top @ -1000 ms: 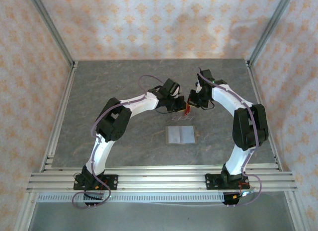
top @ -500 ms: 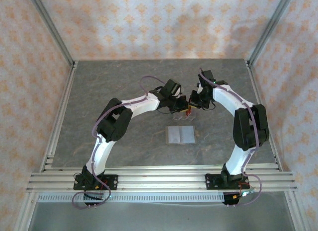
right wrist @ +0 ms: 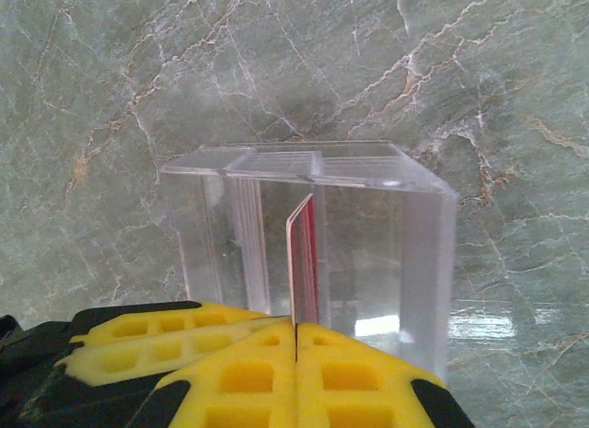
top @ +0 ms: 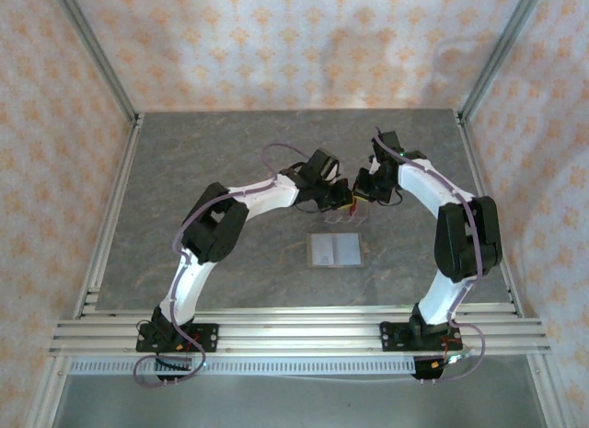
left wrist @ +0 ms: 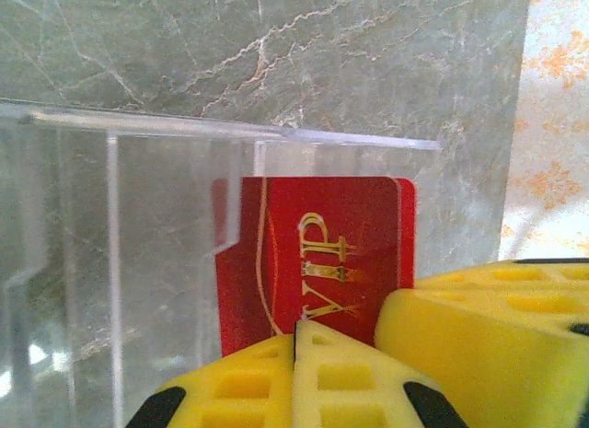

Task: Put the credit cards into the card holder
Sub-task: Pick up the credit card from the storage box.

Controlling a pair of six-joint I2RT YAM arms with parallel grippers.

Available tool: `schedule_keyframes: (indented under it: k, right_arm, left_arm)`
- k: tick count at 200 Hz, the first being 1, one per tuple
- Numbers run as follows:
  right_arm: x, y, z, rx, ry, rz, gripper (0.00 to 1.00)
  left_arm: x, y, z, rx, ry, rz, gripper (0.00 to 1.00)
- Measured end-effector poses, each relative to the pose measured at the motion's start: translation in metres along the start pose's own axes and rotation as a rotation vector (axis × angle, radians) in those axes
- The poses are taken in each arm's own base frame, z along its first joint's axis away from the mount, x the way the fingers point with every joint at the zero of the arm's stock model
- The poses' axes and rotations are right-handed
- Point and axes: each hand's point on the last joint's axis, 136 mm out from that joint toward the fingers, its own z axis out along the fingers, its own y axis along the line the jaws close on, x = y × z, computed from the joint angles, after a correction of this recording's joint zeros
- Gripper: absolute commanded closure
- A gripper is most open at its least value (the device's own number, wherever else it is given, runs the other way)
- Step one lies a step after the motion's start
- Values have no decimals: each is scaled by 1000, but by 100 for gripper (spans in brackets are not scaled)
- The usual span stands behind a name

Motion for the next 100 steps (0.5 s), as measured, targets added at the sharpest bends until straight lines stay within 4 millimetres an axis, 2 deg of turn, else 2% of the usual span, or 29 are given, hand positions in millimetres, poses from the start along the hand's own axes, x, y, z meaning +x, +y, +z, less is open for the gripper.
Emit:
schedule_keyframes:
  k: [32, 72, 100]
  right_arm:
    - [-1, -2, 0, 6, -3, 4, 100]
    - [-2, -3, -2, 7, -7, 5, 92]
    - [-4, -3, -5, 3, -16, 10, 91]
  left_arm:
    - [0, 0, 4, 0, 2, 2, 98]
    - [-2, -1, 6, 2, 0, 3, 98]
    - [-4, -3, 7, 4, -2, 5, 98]
